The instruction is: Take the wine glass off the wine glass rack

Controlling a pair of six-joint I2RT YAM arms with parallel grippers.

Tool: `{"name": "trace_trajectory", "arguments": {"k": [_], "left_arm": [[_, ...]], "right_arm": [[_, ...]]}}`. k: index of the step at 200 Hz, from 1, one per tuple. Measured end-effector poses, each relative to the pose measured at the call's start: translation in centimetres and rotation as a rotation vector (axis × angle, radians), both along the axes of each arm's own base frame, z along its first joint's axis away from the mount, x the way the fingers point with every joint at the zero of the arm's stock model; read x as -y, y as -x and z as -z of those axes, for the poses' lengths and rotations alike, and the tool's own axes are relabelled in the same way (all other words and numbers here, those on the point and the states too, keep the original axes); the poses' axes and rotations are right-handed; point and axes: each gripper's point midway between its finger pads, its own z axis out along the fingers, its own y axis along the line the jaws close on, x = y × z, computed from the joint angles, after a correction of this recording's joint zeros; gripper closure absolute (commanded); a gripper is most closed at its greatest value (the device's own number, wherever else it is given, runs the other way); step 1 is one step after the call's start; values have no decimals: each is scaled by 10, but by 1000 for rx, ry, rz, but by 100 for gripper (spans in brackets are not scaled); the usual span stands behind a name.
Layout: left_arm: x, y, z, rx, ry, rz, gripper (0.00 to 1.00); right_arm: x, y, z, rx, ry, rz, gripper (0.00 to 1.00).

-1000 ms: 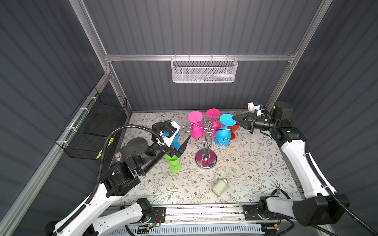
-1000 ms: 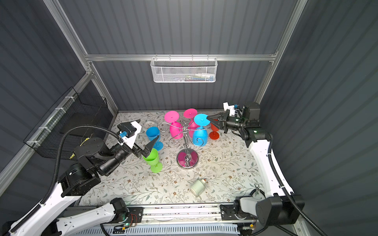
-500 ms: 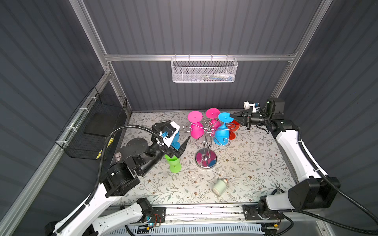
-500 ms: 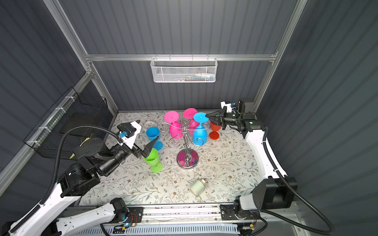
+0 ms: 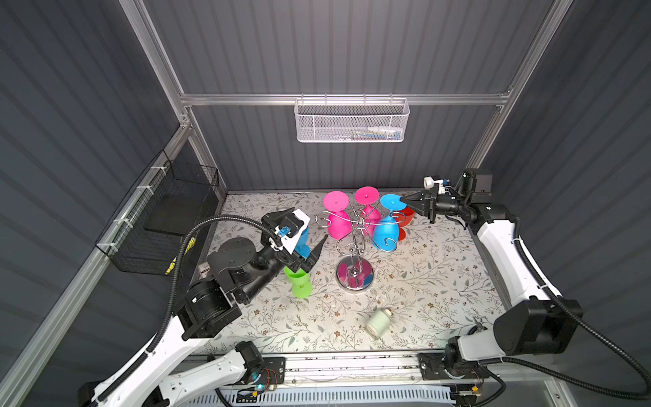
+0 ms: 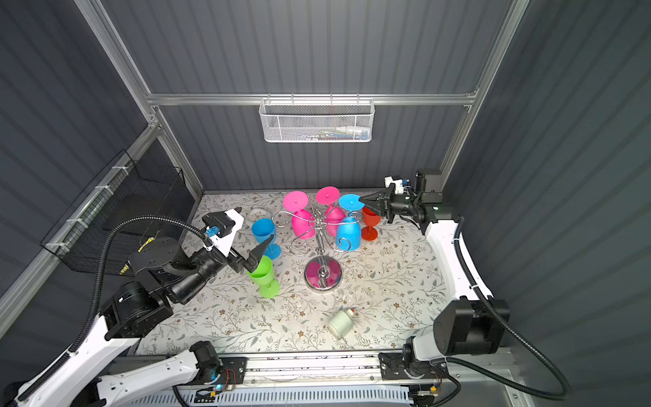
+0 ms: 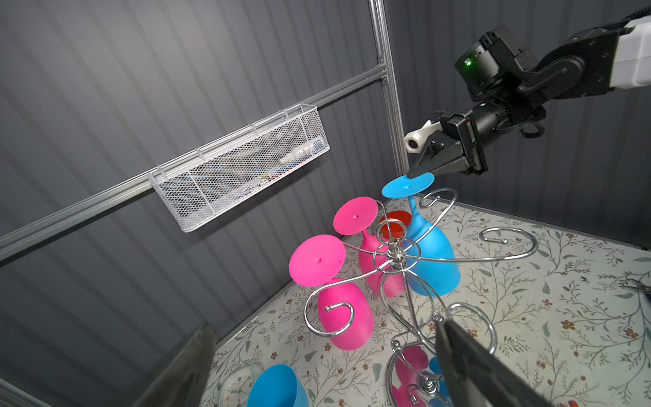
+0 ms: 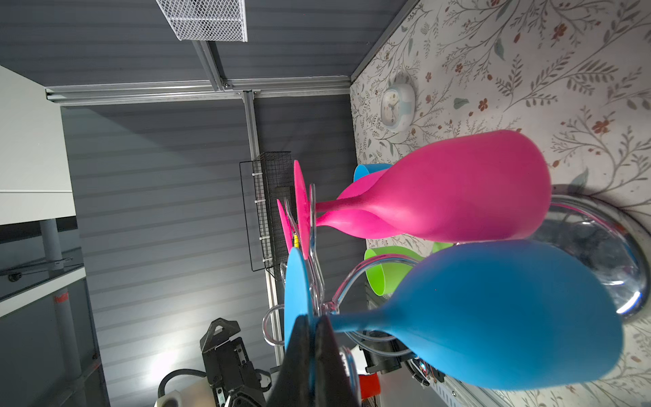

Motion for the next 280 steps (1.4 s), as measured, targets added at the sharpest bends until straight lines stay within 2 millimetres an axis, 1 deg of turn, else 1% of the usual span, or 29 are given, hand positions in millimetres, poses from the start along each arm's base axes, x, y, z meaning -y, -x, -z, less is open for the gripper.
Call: {"name": "trace_trajectory", "arguments": {"k": [31, 95, 126, 143, 168, 181, 201, 230, 248, 263, 280], "left_arm": [[2, -2, 2, -5, -7, 0, 0], [3, -2, 2, -10, -1, 0, 0], [5, -1, 2, -21, 15, 11, 0], [10, -2, -1, -38, 34, 23, 0], [20, -4, -10, -79, 90, 46, 0], [26, -5, -17, -105, 139, 60, 0], [35, -6, -26, -162, 233, 89, 0], [50, -10, -36, -267, 370, 121, 0], [60, -13, -44, -335, 459, 141, 0], [66, -15, -47, -386, 522, 159, 0], [73, -17, -47, -441, 569, 172, 0]], "right_arm": [[9, 1, -5, 14, -1, 21, 100], [26, 9, -25, 72, -3, 64, 100], [47, 14, -31, 93, 9, 118, 100], [61, 15, -33, 101, 25, 158, 100], [78, 16, -46, 146, 59, 210, 100], [84, 17, -58, 196, 86, 229, 100], [86, 20, -77, 287, 130, 242, 100], [88, 33, -105, 452, 204, 275, 100], [88, 46, -123, 600, 256, 304, 100], [86, 63, -136, 735, 293, 327, 100], [81, 83, -147, 882, 325, 340, 100]]}}
